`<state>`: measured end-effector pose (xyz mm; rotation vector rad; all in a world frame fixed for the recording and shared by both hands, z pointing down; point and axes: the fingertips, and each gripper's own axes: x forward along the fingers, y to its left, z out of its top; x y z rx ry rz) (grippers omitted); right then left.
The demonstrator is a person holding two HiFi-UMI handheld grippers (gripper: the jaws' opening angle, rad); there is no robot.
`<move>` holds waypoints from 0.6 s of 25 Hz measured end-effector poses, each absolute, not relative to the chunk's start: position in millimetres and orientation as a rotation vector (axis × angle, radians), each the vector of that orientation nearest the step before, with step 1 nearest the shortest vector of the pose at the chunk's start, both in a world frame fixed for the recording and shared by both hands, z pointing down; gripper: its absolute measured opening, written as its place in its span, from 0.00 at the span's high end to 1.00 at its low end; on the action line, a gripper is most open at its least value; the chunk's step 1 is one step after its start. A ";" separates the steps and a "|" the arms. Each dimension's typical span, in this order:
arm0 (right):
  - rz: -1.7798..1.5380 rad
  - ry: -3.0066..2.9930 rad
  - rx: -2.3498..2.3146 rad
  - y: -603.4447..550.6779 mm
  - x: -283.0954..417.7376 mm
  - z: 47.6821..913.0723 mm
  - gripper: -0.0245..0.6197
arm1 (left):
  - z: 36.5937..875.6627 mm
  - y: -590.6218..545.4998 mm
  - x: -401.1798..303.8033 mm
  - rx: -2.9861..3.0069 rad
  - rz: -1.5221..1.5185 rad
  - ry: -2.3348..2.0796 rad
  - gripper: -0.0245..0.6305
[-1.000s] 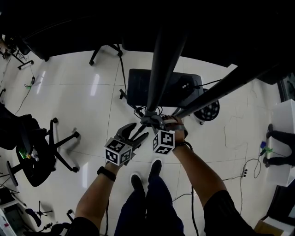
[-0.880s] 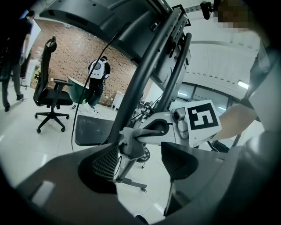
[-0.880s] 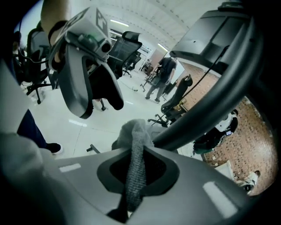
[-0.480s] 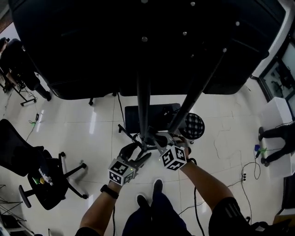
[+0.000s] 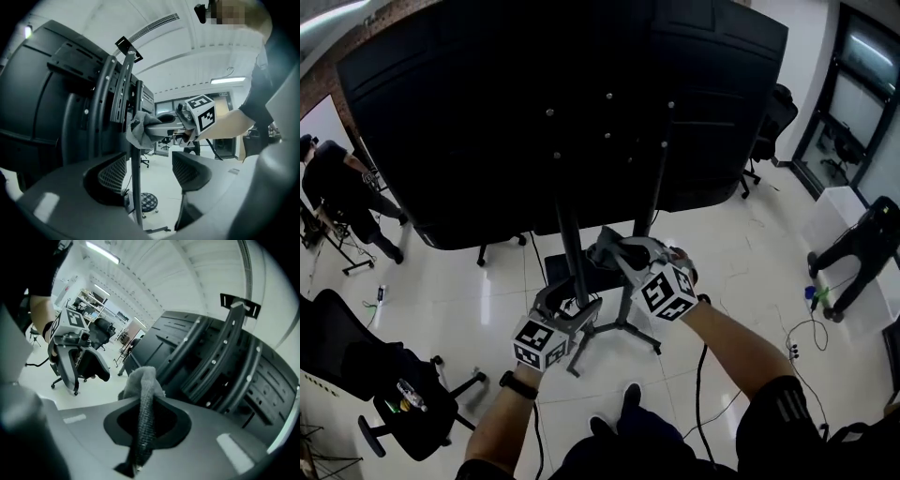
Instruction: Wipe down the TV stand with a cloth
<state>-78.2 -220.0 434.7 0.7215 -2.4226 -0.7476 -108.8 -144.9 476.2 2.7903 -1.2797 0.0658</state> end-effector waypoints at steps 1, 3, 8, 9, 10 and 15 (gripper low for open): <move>-0.784 -2.412 0.732 -221.7 -73.6 418.9 0.94 | 462.1 -146.2 -105.5 2.816 0.060 -1.284 0.46; -0.846 -2.395 0.755 -224.7 -65.1 389.5 0.94 | 435.6 -148.6 -99.5 2.864 0.049 -1.290 0.46; -0.974 -2.386 0.809 -234.7 -49.9 318.0 0.94 | 374.0 -157.9 -83.3 2.920 -0.009 -1.289 0.46; -0.996 -2.387 0.814 -237.8 -46.7 304.5 0.94 | 361.0 -161.0 -78.6 2.936 -0.021 -1.294 0.46; -1.022 -2.387 0.819 -240.7 -43.6 291.2 0.94 | 347.7 -164.3 -74.1 2.953 -0.034 -1.304 0.46; -1.146 -2.384 0.818 -254.6 -29.4 234.8 0.94 | 291.2 -182.2 -51.3 3.008 -0.113 -1.349 0.46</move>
